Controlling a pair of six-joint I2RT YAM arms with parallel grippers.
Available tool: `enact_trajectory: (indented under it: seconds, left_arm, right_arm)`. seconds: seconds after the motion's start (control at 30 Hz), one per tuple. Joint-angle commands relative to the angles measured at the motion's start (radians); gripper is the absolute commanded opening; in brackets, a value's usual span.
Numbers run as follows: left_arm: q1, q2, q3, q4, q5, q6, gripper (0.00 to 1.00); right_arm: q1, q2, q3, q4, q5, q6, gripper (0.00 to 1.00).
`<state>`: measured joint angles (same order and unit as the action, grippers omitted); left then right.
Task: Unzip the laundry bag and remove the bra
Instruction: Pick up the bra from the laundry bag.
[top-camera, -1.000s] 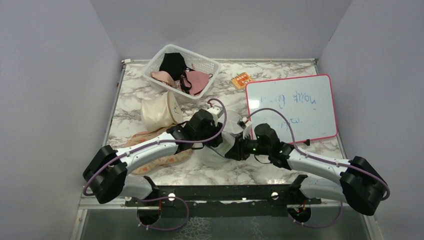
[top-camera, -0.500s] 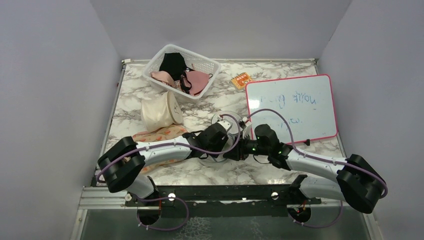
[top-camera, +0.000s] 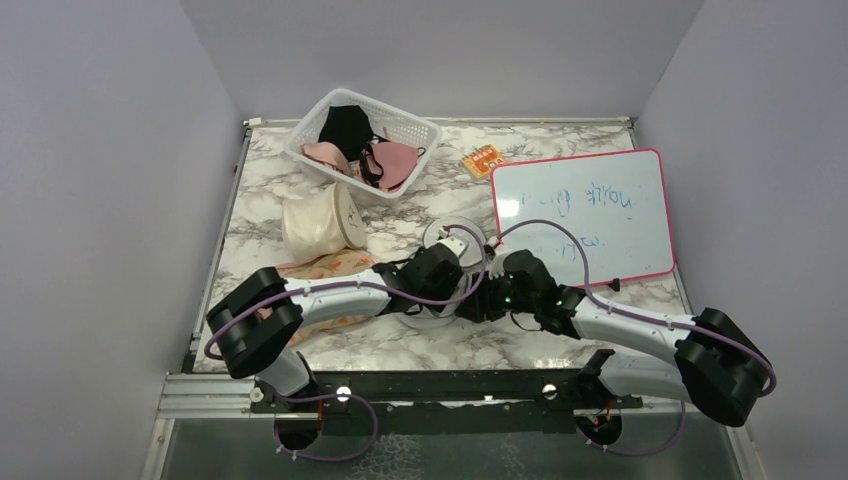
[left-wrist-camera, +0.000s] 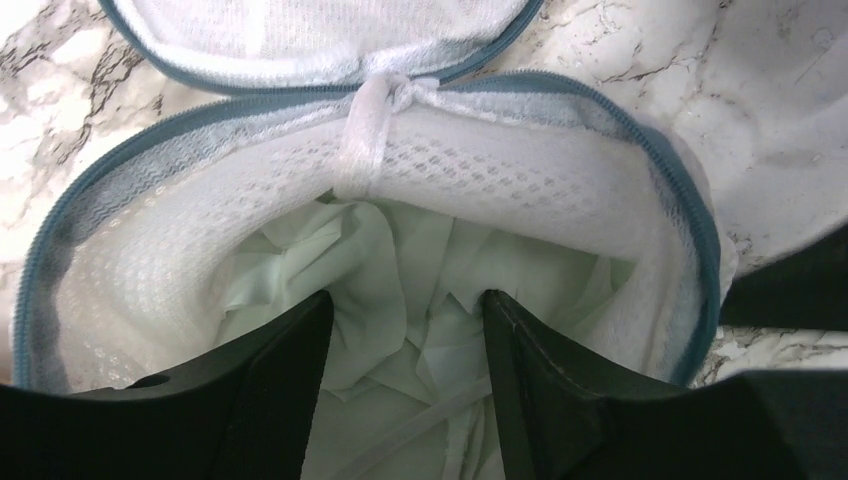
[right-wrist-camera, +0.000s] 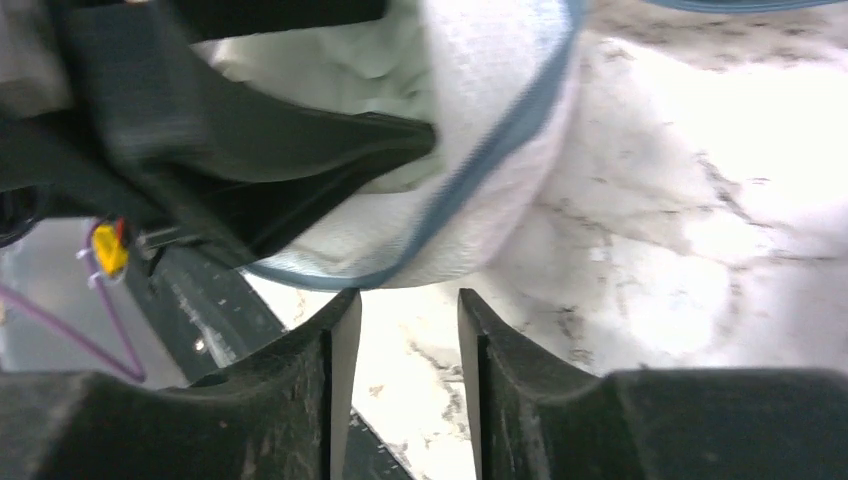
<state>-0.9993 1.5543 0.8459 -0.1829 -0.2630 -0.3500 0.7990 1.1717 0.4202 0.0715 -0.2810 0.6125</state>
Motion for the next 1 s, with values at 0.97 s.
enact_trajectory:
  seconds: [0.97]
  left_arm:
    - [-0.002, -0.312, -0.290, 0.218, 0.116, -0.210, 0.37]
  right_arm:
    - [0.006, 0.113, 0.181, -0.089, 0.203, 0.053, 0.50]
